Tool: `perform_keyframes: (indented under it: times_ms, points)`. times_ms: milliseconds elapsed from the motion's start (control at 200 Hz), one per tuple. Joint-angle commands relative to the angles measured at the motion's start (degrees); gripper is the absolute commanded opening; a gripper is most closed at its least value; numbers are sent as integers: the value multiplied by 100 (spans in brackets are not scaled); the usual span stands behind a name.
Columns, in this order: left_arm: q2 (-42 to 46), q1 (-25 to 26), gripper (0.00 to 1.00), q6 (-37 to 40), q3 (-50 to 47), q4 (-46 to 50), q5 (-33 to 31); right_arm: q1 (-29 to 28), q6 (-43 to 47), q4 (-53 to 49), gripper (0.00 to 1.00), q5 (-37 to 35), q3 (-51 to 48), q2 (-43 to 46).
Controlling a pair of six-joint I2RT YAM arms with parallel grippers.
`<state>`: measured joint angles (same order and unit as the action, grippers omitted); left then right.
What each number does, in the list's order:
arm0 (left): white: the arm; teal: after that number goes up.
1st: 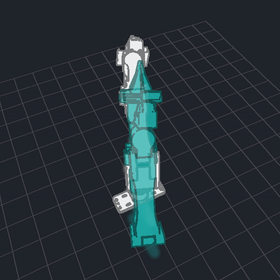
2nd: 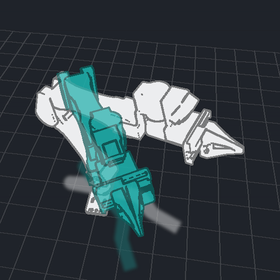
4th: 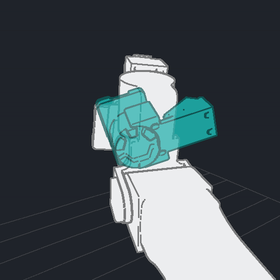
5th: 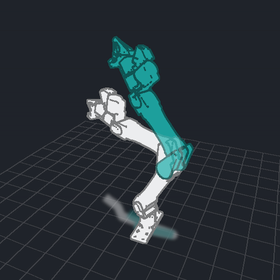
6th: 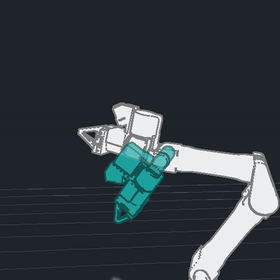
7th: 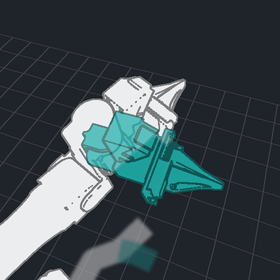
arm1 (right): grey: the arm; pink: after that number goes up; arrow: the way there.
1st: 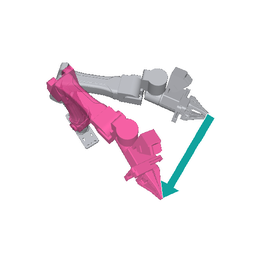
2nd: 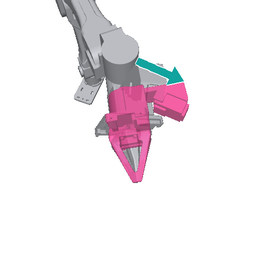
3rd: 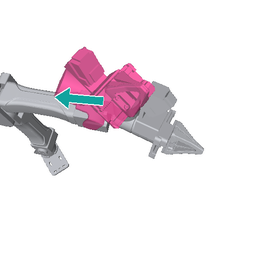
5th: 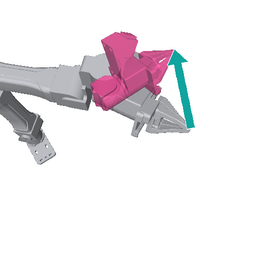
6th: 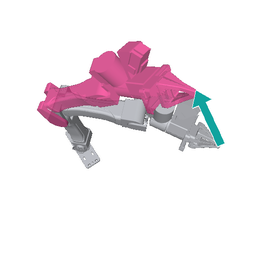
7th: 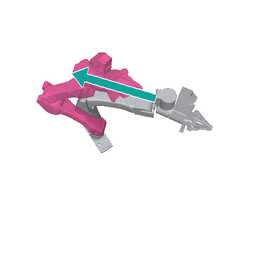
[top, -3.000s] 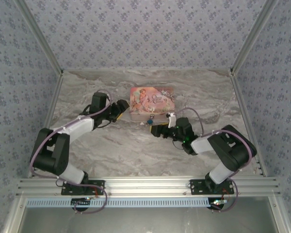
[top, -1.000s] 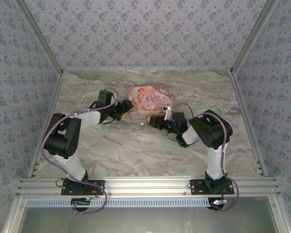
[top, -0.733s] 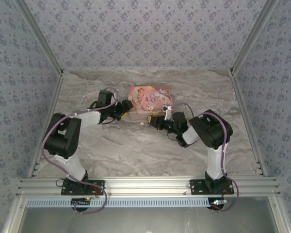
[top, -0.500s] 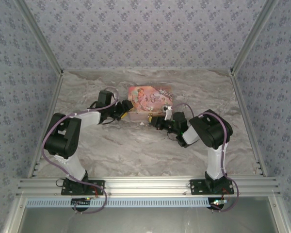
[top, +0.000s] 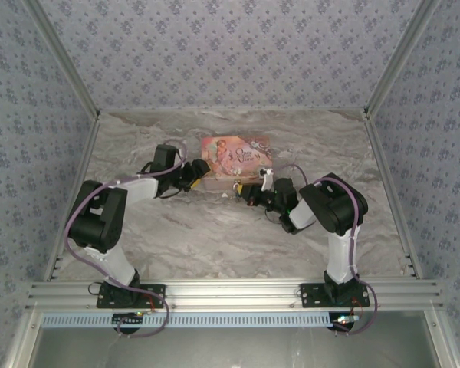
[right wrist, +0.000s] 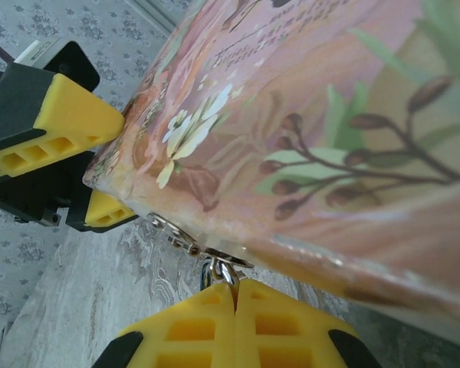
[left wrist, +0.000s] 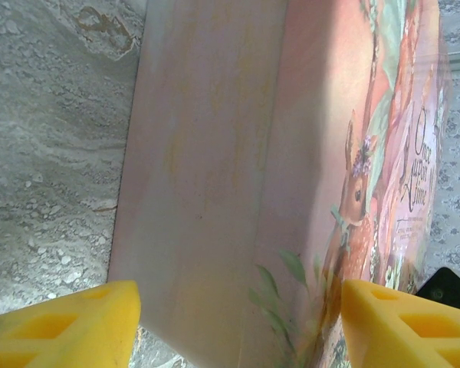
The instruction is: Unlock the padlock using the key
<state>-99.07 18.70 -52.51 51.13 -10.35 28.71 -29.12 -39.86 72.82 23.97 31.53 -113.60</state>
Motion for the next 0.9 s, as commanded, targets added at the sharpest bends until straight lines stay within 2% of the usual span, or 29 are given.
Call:
perform_keyframes:
  times_ms: [0, 440, 899]
  points:
    - [136, -12, 68, 144, -233, 341, -138, 85, -179, 241, 1, -211, -136, 29]
    - [356, 149, 68, 48, -755, 158, -172, 171, -865, 637, 1, -478, -243, 162]
    - [1057, 667, 68, -155, -1383, 260, -460, 227, -1480, 629, 1, -894, -157, 252]
